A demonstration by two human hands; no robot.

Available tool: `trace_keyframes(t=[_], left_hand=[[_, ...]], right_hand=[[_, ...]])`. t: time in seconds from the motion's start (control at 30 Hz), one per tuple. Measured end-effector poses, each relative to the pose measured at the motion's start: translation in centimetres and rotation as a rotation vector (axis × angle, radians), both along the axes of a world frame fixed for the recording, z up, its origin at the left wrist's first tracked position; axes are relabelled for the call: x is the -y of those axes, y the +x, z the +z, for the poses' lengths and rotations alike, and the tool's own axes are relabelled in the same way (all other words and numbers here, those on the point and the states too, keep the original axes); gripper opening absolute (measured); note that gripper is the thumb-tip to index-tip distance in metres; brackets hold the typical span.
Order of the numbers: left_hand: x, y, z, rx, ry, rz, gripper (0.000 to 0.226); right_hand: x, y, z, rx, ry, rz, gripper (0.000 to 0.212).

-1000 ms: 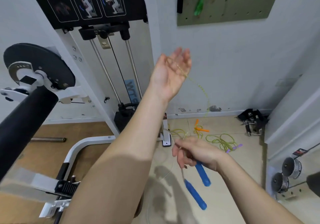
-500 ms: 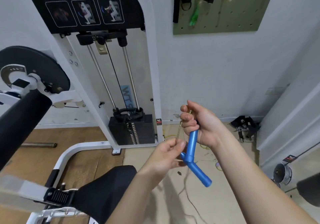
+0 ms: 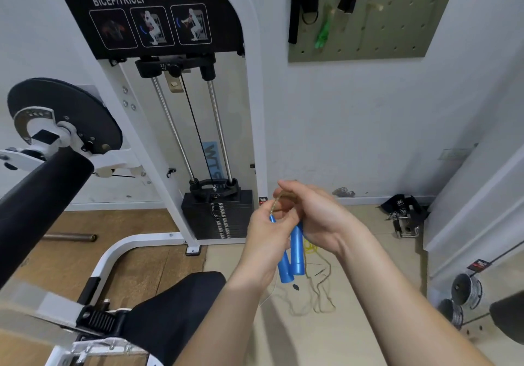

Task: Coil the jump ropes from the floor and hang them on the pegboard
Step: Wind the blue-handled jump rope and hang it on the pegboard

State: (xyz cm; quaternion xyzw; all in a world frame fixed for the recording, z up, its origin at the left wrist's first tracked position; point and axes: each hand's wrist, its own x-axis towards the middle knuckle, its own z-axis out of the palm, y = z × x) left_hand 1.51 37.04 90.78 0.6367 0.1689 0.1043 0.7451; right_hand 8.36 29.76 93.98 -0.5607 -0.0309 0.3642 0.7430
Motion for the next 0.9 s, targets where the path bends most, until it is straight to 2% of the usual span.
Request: trace_keyframes(t=[0.13, 0.23, 0.3, 0.37, 0.47, 0.53, 0.63, 0.7, 0.8, 0.9], left_hand=[[-0.1, 0.3, 0.0, -0.018, -0.083, 0.055, 0.007], [-0.8, 0.5, -0.3, -0.033, -0.236, 0.113, 0.021], [-0.8, 0.4, 0.3, -0.015, -0.301, 0.111, 0.014], [-0.8, 0.5, 0.8, 0.009, -0.381, 0.1, 0.01], [-1.2, 0.8, 1.2, 0.022, -0.449, 0.106, 0.016], [-1.7, 0.9, 1.4, 0.029, -0.32, 0.08, 0.025], [-2.1, 0.7, 1.7, -0.021, 0.036, 0.017, 0.034], [-2.0, 0.7, 1.6, -0.021, 0.066, -0.034, 0.034], [-1.7, 0.4, 1.2, 0.063, -0.16, -0.163, 0.037], [-2.2, 0.0, 1.0, 0.119, -0.333, -0.338, 0.038]], right_hand=[[0.3, -0.6, 0.3, 0.053, -0.048, 0.044, 0.024], [1.2, -1.2, -0.1, 0.152, -0.09, 0.198, 0.032], [2.0, -1.8, -0.7, 0.214, -0.153, 0.292, 0.03], [2.6, -2.5, -1.1, 0.187, -0.207, 0.353, 0.029], [3.0, -3.0, -1.6, 0.181, -0.221, 0.366, 0.025], [3.2, -2.9, -1.8, 0.2, -0.208, 0.32, 0.021], [3.5, -2.7, -1.8, 0.195, -0.228, 0.348, 0.017], [3.6, -2.8, -1.5, 0.168, -0.243, 0.386, 0.021], [3.9, -2.7, -1.3, 0.062, -0.179, 0.477, 0.034], [4.3, -2.5, -1.8, -0.114, 0.058, 0.635, 0.036]])
